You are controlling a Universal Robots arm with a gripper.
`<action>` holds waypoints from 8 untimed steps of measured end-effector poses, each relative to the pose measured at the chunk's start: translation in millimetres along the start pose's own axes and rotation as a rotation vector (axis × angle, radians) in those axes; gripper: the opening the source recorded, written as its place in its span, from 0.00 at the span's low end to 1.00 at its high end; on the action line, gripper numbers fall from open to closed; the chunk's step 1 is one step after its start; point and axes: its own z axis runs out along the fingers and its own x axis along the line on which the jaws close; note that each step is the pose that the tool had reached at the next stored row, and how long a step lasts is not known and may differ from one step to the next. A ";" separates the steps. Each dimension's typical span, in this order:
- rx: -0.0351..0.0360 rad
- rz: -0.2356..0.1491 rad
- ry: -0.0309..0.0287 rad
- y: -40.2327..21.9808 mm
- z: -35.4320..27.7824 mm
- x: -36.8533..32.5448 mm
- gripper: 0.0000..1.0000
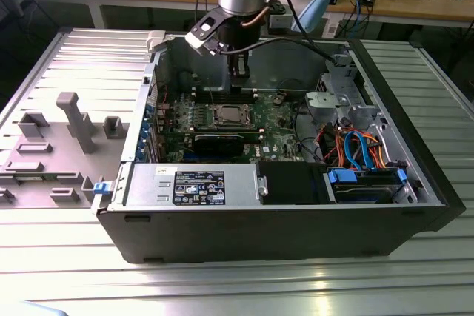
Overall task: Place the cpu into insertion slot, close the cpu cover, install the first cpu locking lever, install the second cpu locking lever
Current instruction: 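Install the first cpu locking lever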
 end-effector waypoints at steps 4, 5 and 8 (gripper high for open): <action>0.0003 0.000 0.0000 0.0 -3.9 -0.1 0.11; 0.0003 0.000 0.0001 0.0 -4.4 -0.1 0.11; 0.0004 0.000 0.0001 0.1 -6.1 -0.2 0.11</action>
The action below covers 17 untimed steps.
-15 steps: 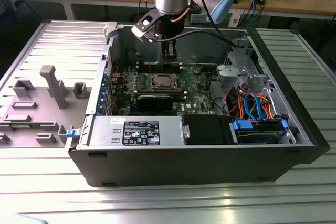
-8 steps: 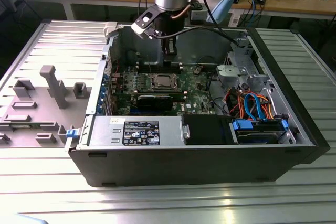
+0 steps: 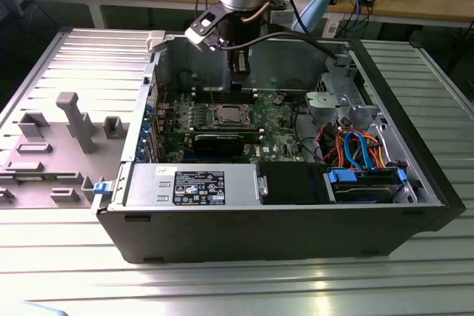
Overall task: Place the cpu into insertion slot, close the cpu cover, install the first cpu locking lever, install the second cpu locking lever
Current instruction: 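Install the first cpu locking lever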
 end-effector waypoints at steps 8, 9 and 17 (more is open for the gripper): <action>-0.0022 -0.083 0.0004 0.0 -0.6 -0.1 0.11; -0.0030 -0.106 0.0008 0.0 -0.3 0.0 0.11; -0.0064 -0.219 0.0018 0.0 0.4 0.0 0.11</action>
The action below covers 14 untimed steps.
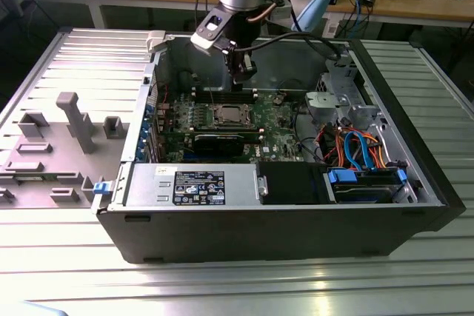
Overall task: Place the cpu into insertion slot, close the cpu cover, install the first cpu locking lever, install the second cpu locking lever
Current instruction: 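Install the first cpu locking lever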
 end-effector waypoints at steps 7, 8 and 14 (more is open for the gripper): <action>-0.0010 -0.040 0.0003 -7.5 0.2 2.1 0.11; -0.0016 -0.054 0.0004 -7.5 0.3 2.1 0.11; -0.0044 -0.148 0.0012 -7.5 0.5 2.1 0.11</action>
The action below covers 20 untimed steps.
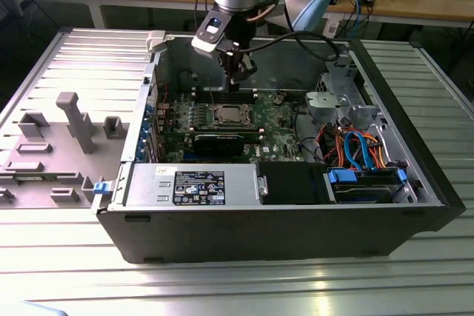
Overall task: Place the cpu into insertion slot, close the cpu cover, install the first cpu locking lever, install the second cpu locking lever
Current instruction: 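Install the first cpu locking lever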
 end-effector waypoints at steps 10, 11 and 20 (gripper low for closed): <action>-0.0053 -0.180 0.0014 0.0 0.3 0.0 0.11; -0.0058 -0.195 0.0016 0.0 0.4 0.0 0.11; -0.0101 -0.340 0.0027 0.0 0.4 0.0 0.11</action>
